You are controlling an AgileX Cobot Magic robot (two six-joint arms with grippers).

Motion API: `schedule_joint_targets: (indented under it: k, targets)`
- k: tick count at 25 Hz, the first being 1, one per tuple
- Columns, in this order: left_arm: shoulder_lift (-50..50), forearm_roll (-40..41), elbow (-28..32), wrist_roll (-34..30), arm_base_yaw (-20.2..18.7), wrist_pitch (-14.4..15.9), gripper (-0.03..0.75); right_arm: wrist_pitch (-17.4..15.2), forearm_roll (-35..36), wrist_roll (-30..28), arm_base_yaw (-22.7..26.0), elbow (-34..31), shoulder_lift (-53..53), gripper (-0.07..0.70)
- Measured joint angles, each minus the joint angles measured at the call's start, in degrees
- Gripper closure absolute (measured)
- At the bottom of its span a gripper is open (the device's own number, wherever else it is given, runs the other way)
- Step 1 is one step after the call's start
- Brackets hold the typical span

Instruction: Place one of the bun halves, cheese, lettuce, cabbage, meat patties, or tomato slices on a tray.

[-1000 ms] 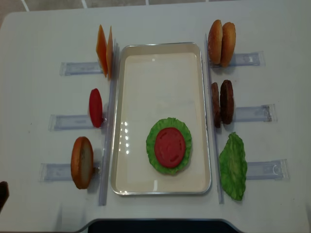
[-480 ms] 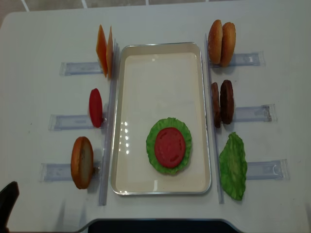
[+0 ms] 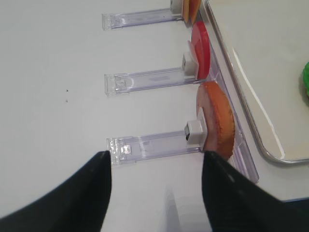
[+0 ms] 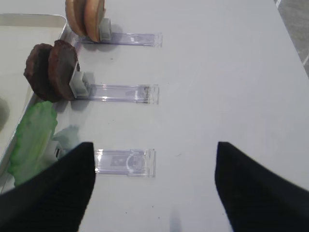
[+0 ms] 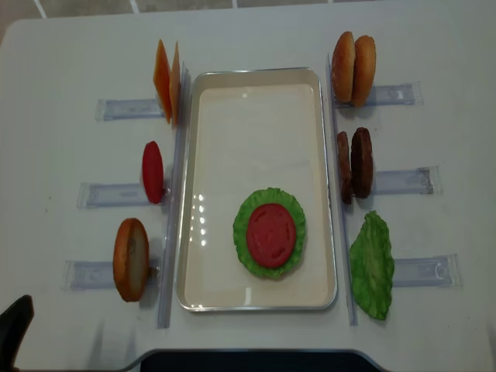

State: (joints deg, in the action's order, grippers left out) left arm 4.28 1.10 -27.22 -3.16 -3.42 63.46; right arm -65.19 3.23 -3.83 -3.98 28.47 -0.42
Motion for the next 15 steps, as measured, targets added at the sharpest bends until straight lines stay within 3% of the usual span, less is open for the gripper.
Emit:
schedule_joint_targets:
  k: [15]
  targets:
    - [0.0,-0.4,0.0,0.1,0.0,0.0,0.274,0.0,0.0,0.0,0.0,0.0,0.0,0.108]
